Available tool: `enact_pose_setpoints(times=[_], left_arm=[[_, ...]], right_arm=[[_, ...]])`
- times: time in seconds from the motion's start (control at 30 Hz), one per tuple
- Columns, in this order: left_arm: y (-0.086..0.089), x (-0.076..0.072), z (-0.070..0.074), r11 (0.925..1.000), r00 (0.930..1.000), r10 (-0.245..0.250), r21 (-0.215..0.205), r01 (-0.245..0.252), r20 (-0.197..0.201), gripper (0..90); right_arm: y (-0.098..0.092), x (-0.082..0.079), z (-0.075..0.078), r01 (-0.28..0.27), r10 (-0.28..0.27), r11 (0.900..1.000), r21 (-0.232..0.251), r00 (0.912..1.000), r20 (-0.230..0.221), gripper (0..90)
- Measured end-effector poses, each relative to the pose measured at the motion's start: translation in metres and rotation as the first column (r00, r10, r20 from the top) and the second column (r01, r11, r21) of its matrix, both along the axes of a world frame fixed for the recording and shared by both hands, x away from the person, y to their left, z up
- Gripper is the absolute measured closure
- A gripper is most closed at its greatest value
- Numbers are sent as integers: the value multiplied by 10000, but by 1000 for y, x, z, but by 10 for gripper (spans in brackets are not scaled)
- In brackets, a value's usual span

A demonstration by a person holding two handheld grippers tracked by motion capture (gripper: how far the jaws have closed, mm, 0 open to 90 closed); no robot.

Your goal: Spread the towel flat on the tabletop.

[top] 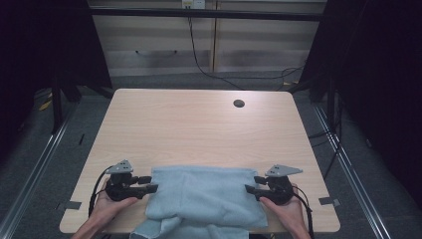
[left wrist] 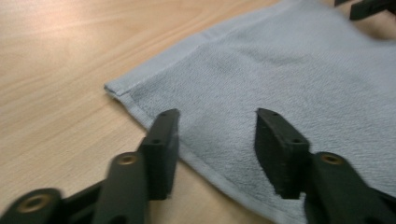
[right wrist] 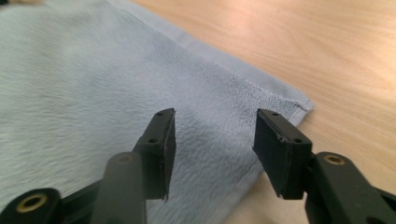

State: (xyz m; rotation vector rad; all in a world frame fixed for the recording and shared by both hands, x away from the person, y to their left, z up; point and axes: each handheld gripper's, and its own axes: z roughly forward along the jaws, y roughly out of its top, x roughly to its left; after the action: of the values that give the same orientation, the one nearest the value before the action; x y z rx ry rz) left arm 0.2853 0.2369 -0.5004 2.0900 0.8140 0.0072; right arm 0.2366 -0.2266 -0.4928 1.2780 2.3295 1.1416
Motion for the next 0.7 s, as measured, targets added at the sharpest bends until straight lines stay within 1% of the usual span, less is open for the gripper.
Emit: enact_pose_setpoints(times=[0.03, 0.07, 0.13, 0.17, 0.2, 0.23, 0.27, 0.3, 0.33, 0.37, 0.4, 0.43, 0.47, 0.5, 0.57, 0.6, 0.63, 0.7], left_arm=[[-3, -2, 0, 9999, 9999, -79, 119, 77, 138, 457], [-4, -4, 0, 9997, 9996, -237, 78, 236, 165, 437], [-7, -6, -3, 9993, 9994, -253, 296, 246, 230, 410], [-8, -8, -4, 9993, 9987, -278, 264, 268, 421, 405], [-9, -10, -4, 9989, 9982, -286, 376, 267, 526, 406], [-10, -12, -3, 9977, 9968, -416, 557, 378, 682, 440], [-12, -15, -3, 9964, 9952, -597, 644, 547, 772, 528], [-13, -19, -3, 9956, 9944, -735, 635, 688, 759, 599], [-15, -21, -3, 9945, 9937, -878, 628, 834, 702, 701], [-16, -23, -2, 9935, 9932, -958, 682, 913, 659, 746], [-17, -23, -1, 9941, 9939, -933, 605, 898, 590, 774], [-15, -22, 0, 9951, 9949, -846, 555, 815, 549, 797], [-13, -21, 2, 9970, 9963, -733, 299, 720, 454, 820], [-10, -20, 4, 9981, 9971, -624, 50, 622, 430, 831], [-4, -18, 10, 9975, 9981, -397, -559, 423, 468, 842], [-2, -18, 15, 9971, 9981, -284, -685, 322, 555, 845], [-1, -18, 20, 9968, 9970, -218, -750, 274, 739, 846], [0, -17, 30, 9936, 9959, -135, -1108, 234, 900, 848]], right_arm=[[2, 2, -3, -48, 48, 10000, -11, 10000, -81, 445], [5, 3, -5, -53, 53, 10000, -13, 9999, -154, 440], [8, 3, -9, -96, 93, 9996, -267, 9999, -119, 432], [8, 2, -9, -84, 81, 9995, -294, 9999, -99, 437], [8, 1, -9, -46, 41, 9995, -312, 9998, -180, 461], [9, 0, -9, -99, 94, 9994, -325, 9998, -159, 513], [10, -2, -9, -265, 261, 9991, -318, 9996, -115, 608], [11, -4, -9, -383, 380, 9991, -196, 9992, -147, 672], [12, -7, -9, -430, 428, 9990, -107, 9990, -159, 724], [12, -8, -8, -411, 410, 9991, -54, 9990, -192, 758], [12, -10, -6, -389, 389, 9992, -16, 9991, -192, 789], [11, -11, -5, -386, 387, 9992, 75, 9992, -95, 801], [9, -12, -3, -345, 346, 9992, 210, 9994, -18, 803], [8, -13, 0, -259, 258, 9987, 443, 9997, 39, 805], [4, -14, 9, -194, 166, 9961, 864, 9993, 329, 808], [3, -14, 14, -173, 122, 9942, 1065, 9987, 488, 808], [3, -14, 20, -177, 96, 9920, 1248, 9978, 653, 808], [4, -13, 33, -285, 131, 9877, 1535, 9949, 1001, 798]])
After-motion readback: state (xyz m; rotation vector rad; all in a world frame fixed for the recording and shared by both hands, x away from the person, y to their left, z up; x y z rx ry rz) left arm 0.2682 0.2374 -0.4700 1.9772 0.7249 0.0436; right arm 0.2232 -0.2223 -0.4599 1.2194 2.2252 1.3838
